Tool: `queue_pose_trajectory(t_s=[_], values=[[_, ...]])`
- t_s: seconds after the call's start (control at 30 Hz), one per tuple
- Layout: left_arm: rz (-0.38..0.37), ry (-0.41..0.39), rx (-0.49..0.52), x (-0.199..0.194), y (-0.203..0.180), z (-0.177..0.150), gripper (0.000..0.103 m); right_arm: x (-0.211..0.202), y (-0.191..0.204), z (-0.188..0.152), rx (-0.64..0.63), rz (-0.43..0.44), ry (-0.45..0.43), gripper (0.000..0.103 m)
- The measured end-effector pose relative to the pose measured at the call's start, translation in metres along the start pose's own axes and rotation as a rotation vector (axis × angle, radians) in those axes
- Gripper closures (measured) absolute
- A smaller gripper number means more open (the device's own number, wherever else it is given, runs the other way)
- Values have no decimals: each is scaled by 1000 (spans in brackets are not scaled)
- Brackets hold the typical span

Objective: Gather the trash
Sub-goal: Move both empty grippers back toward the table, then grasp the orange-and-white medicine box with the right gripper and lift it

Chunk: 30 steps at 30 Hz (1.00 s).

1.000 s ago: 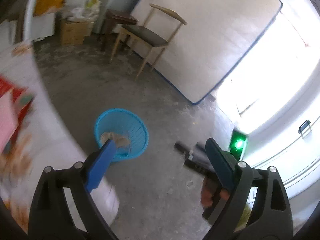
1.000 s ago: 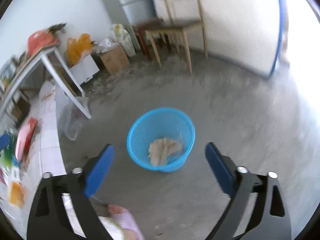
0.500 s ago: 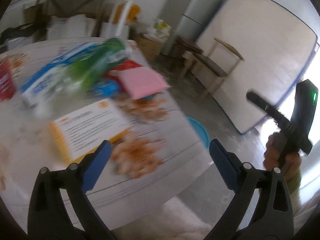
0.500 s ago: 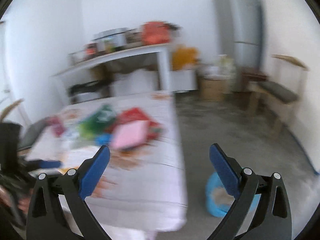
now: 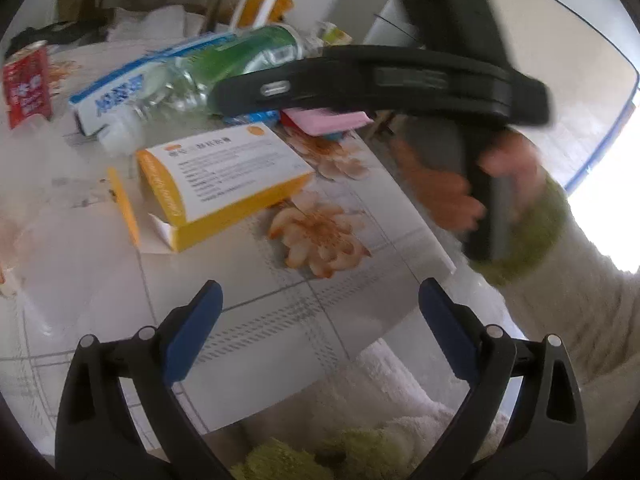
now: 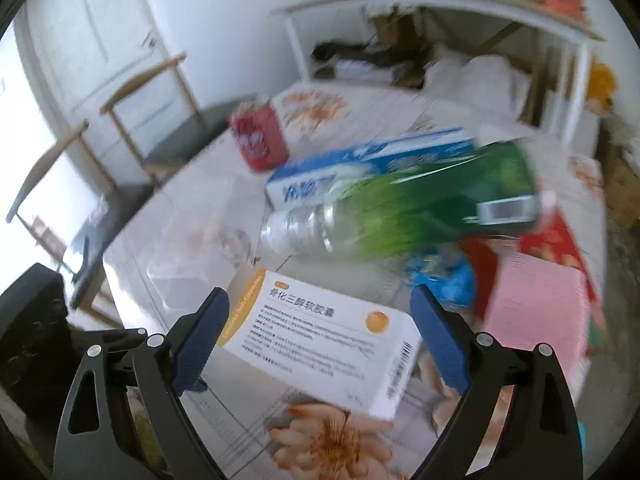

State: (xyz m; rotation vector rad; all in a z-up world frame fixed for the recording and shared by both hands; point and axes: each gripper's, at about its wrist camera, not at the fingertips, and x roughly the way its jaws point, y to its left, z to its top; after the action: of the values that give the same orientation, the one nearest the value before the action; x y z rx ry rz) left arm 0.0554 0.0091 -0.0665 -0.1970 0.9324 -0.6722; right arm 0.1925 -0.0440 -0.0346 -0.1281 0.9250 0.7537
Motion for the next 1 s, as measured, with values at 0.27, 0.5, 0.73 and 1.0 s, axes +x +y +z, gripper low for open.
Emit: queue_pose_trajectory(t_s=[0.27,0.5,0.73,1.0], values=[[14,-17,-12,-3,5,-4,9,47,-18,19,26,95,143,13],[13,-28,-81,-11,20,-6,15,59,-29,9,104,166,228,13],[-16,-39,-125,-12,28,-5,31,37,-25,-27,221,202,236,13],[-48,-26,-118,-4,24,-7,31,14,-14,-63,340,224,203,13]])
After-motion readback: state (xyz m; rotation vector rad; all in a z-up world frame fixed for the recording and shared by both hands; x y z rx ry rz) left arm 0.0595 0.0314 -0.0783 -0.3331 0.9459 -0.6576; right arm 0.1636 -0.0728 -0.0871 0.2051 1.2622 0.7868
